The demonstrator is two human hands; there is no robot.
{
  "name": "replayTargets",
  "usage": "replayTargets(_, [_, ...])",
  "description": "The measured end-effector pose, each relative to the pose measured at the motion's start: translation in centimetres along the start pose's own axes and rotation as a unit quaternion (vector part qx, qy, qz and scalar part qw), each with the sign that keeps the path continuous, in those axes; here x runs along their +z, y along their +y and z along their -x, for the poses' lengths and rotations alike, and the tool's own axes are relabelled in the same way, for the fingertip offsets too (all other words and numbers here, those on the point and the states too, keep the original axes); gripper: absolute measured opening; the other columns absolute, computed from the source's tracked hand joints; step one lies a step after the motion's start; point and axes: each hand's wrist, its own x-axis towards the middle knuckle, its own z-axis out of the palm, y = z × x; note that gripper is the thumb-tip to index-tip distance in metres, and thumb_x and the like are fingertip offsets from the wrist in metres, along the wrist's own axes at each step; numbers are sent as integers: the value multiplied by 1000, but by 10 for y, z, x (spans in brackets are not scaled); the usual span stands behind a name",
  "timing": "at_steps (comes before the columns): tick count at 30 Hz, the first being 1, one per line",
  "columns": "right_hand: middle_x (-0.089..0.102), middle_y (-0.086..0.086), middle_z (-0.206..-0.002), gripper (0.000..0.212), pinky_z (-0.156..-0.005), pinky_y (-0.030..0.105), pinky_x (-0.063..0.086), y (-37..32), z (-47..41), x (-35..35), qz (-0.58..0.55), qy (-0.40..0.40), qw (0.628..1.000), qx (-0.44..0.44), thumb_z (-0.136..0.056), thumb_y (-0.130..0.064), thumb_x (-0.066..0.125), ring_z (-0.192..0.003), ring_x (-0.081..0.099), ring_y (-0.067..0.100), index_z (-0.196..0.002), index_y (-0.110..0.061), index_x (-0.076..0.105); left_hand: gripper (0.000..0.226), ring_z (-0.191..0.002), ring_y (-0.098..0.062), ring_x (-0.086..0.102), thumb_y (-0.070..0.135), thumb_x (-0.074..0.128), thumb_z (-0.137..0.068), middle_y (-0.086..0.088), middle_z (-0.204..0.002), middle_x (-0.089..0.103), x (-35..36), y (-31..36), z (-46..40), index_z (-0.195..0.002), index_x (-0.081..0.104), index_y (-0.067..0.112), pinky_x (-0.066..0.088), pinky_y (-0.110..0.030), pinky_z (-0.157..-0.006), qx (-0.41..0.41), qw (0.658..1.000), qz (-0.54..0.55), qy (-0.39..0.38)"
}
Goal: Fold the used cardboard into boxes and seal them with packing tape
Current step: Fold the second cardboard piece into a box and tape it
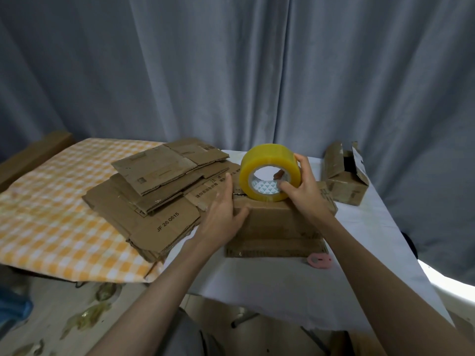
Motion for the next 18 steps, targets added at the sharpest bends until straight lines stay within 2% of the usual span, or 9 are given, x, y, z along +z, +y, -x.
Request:
replayTargets(3, [67, 0, -106, 48, -84, 17, 54, 0, -2, 0, -2, -3, 1000, 14, -94, -8, 64, -99, 66, 6, -132, -27, 41, 95, -153, -22, 10, 50, 55, -96, -1, -168, 5, 5, -3, 1, -158, -9, 19, 18, -46, -124, 33, 999, -39, 8])
replayTargets(6, [67, 3, -106, 39, -88, 24, 57, -1, -3, 2, -1, 2, 999, 35, -95, -9, 63, -97, 67, 5, -128, -18, 44, 90, -153, -18, 12, 48, 53, -98, -4, -167, 9, 9, -7, 1, -159, -3, 14, 15, -39, -125, 73, 993, -82, 45])
replayTargets(8, [65, 5, -110, 36, -90, 30, 57, -3, -5, 0, 0, 18, 999, 33, -95, -8, 63, -101, 66, 11, -126, -15, 47, 86, -153, -16, 12, 50, 50, -99, -4, -167, 10, 11, -8, 1, -160, 1, 13, 16, -37, -124, 74, 990, -111, 56])
replayTargets(10, [62, 0, -113, 39, -90, 29, 54, -8, -10, -6, 17, 32, 999, 15, -93, -4, 62, -104, 63, 12, -128, -19, 50, 82, -153, -15, 10, 51, 46, -100, -4, -167, 10, 14, -9, 1, -160, 4, 14, 15, -36, -125, 76, 985, -142, 64])
replayTargets(13, [58, -15, -113, 52, -89, 23, 49, -14, -15, -23, 71, 67, 995, -16, -87, 5, 60, -99, 57, 1, -128, -27, 53, 75, -154, -13, 5, 53, 36, -102, -2, -168, 4, 16, -10, 0, -160, 5, 17, 10, -34, -125, 79, 975, -202, 56])
replayTargets(16, [55, -7, -122, 61, -96, 33, 46, -14, -16, -38, 135, 97, 986, -29, -80, 10, 59, -111, 51, 12, -129, -26, 57, 72, -154, -14, 1, 55, 29, -103, -1, -168, -1, 16, -9, -2, -160, 4, 19, 7, -33, -125, 73, 968, -237, 38])
replayTargets(18, [55, -3, -125, 68, -95, 33, 44, -13, -16, -40, 162, 84, 982, -51, -77, 11, 59, -115, 50, 16, -130, -32, 57, 71, -154, -15, 0, 54, 26, -103, -2, -168, -1, 15, -8, -2, -160, 5, 18, 4, -33, -123, 71, 964, -256, 28])
